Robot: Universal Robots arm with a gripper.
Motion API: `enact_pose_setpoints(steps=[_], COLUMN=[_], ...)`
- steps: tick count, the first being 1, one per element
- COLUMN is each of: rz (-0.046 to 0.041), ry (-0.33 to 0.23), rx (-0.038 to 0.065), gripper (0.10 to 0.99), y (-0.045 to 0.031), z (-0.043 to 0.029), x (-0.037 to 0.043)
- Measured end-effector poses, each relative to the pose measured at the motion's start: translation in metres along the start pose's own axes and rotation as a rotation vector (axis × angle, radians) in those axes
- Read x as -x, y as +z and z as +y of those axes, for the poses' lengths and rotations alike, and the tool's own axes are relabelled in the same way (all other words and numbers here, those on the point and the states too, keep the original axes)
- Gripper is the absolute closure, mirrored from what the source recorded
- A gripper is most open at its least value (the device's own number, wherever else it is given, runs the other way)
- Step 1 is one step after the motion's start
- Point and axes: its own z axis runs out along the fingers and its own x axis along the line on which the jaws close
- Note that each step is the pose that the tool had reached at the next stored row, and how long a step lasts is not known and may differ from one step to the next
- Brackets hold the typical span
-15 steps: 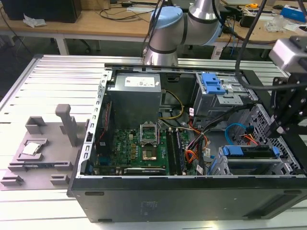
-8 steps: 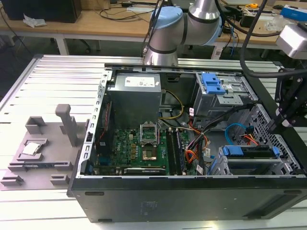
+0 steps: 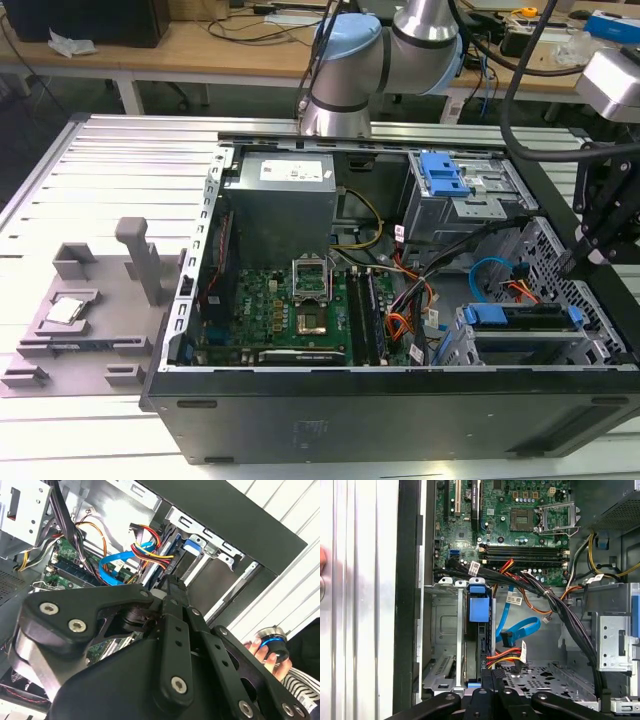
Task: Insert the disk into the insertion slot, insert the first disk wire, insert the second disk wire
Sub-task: 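Insert the first disk wire, then insert the second disk wire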
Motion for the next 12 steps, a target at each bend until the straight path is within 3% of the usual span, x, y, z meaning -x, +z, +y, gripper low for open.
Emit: enact_pose_setpoints(steps=[6, 8, 12], rz=[0.0001, 0.0001, 0.0001], ry=[0.000, 0.000, 0.000], rx=[0.000, 0.000, 0.000], gripper=[0.980, 0.847, 0.847], y=[-0.0001, -0.0002, 0.0040], z=[0.0000, 0.0000, 0.0055], x=[0.0000, 0.0000, 0.0131])
